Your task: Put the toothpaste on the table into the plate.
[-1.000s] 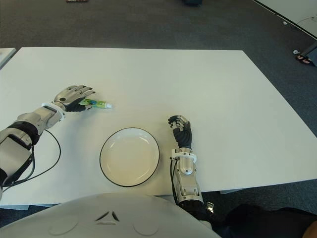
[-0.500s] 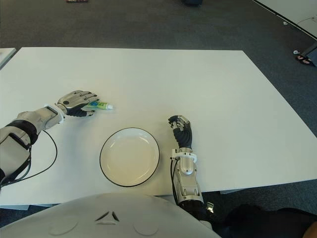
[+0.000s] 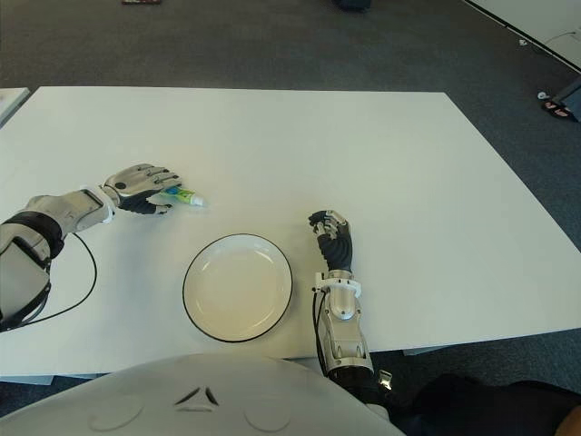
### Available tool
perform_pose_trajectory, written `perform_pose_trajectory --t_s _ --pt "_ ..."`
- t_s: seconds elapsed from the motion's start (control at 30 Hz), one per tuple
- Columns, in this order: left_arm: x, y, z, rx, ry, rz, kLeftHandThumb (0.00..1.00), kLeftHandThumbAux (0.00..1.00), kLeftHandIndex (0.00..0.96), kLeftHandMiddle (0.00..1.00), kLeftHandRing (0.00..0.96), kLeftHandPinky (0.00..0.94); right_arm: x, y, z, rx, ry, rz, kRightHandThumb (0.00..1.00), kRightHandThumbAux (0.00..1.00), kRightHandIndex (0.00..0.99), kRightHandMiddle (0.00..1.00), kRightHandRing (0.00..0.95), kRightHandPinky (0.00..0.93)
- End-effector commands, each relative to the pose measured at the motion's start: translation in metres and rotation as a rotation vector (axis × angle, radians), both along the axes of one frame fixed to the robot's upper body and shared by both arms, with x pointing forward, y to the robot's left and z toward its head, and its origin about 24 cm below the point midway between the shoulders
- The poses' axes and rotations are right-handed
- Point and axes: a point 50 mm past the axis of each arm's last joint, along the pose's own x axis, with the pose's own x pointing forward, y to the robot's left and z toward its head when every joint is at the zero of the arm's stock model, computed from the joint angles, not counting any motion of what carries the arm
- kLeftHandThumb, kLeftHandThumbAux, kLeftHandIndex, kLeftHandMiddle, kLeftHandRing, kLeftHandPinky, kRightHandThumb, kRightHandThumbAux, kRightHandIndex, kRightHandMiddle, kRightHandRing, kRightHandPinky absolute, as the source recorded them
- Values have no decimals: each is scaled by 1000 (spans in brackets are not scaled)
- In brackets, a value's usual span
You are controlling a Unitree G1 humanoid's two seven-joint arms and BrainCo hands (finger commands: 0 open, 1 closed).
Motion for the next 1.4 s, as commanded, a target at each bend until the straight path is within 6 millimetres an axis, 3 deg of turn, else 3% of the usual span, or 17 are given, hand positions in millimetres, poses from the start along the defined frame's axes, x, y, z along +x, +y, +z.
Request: perform_pose_trajectory --t_s 0.03,0.63,0.87,1.03,1.23,1.4 --pt "-5 4 -8 79 65 -8 379 222 0 0 0 0 0 0 0 -6 12 6 703 725 432 478 439 434" --pt "-7 4 -12 64 95 32 404 217 0 0 0 1 -2 -4 -1 -18 31 -13 701 725 430 482 440 431" --pt "-6 5 -10 35 104 67 419 250 0 3 1 60 -3 -5 -1 -17 32 -14 699 727 428 478 440 435" --pt "-4 6 -9 21 122 113 461 283 22 101 123 201 -3 -5 -1 -20 34 -14 700 726 430 484 443 433" --pt "-3 5 -8 29 131 106 515 328 156 311 336 428 -2 -5 -1 -17 32 -14 702 725 431 490 447 437" --pt "-3 4 -6 10 131 99 529 354 269 404 426 499 -2 -5 -1 -14 31 -15 702 725 430 488 447 438"
